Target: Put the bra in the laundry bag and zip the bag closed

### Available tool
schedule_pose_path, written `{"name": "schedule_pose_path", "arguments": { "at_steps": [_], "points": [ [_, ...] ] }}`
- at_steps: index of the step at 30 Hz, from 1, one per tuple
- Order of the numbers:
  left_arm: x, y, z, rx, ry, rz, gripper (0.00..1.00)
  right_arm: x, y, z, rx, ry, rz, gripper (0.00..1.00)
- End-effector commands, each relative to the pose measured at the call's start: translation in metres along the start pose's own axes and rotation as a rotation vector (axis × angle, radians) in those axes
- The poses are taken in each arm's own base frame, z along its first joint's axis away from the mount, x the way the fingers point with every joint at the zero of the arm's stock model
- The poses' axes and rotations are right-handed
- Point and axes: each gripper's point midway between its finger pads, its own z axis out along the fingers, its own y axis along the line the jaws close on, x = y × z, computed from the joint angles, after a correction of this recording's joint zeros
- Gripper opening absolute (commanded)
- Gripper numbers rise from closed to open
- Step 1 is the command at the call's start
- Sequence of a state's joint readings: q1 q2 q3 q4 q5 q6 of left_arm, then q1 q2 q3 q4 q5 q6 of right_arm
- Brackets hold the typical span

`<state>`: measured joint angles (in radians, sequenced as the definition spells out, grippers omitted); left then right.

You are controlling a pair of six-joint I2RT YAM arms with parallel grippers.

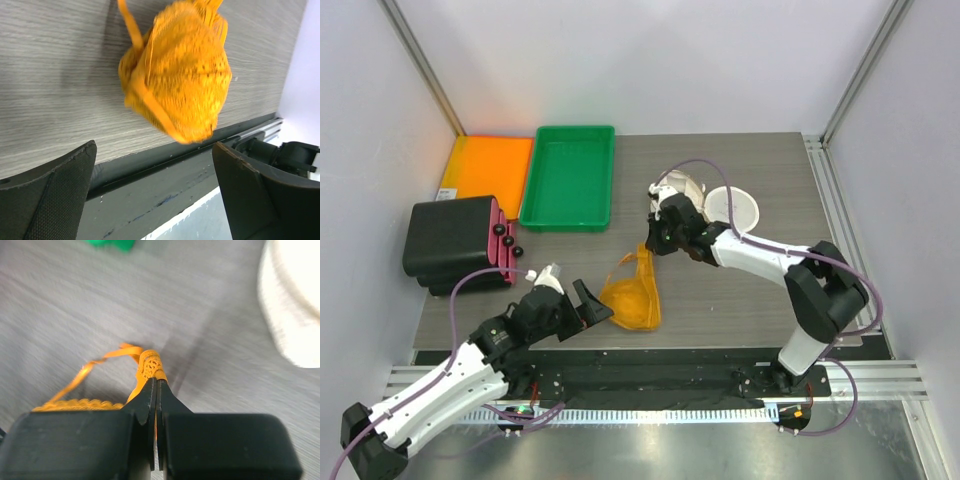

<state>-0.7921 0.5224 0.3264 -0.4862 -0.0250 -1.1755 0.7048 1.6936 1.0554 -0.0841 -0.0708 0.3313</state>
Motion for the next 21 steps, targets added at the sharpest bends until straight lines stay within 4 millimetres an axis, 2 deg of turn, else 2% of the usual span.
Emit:
{"name": "schedule_pose_path", "arguments": {
  "at_steps": [1,5,7,9,12,14,15,18,20,21],
  "points": [
    [-0.004,-0.019,0.001,0.100,-0.020,-0.020,1.00,-0.043,-0.008,-0.027,0.093,-0.160,-0.034,0.01],
    [-0.006,-0.039,0.008,0.182,-0.018,-0.020,1.00,-0.053,-0.007,-0.045,0.097,-0.196,-0.044,0.01],
    [-0.005,-0.039,0.014,0.164,-0.009,-0.015,0.99,-0.048,-0.006,-0.048,0.091,-0.189,-0.048,0.01],
    [-0.008,-0.049,0.017,0.192,-0.009,-0.009,0.97,-0.050,-0.004,-0.058,0.077,-0.206,-0.052,0.01],
    [-0.009,-0.051,0.030,0.174,-0.004,-0.002,0.90,-0.044,-0.004,-0.069,0.068,-0.208,-0.053,0.01],
    [-0.010,-0.048,0.039,0.140,-0.004,-0.003,0.86,-0.036,0.003,-0.071,0.031,-0.191,-0.055,0.01],
    [-0.012,-0.046,0.042,0.129,-0.013,0.004,0.80,-0.036,0.007,-0.074,0.015,-0.193,-0.055,0.01],
    [-0.014,-0.049,0.047,0.123,-0.018,0.004,0.71,-0.033,0.031,-0.077,-0.062,-0.171,-0.065,0.01],
    [-0.015,-0.049,0.047,0.133,-0.023,0.005,0.71,-0.024,0.047,-0.078,-0.084,-0.146,-0.079,0.01],
    [-0.020,-0.046,0.048,0.119,-0.057,0.006,0.71,-0.026,0.054,-0.080,-0.091,-0.146,-0.070,0.01]
  ]
}}
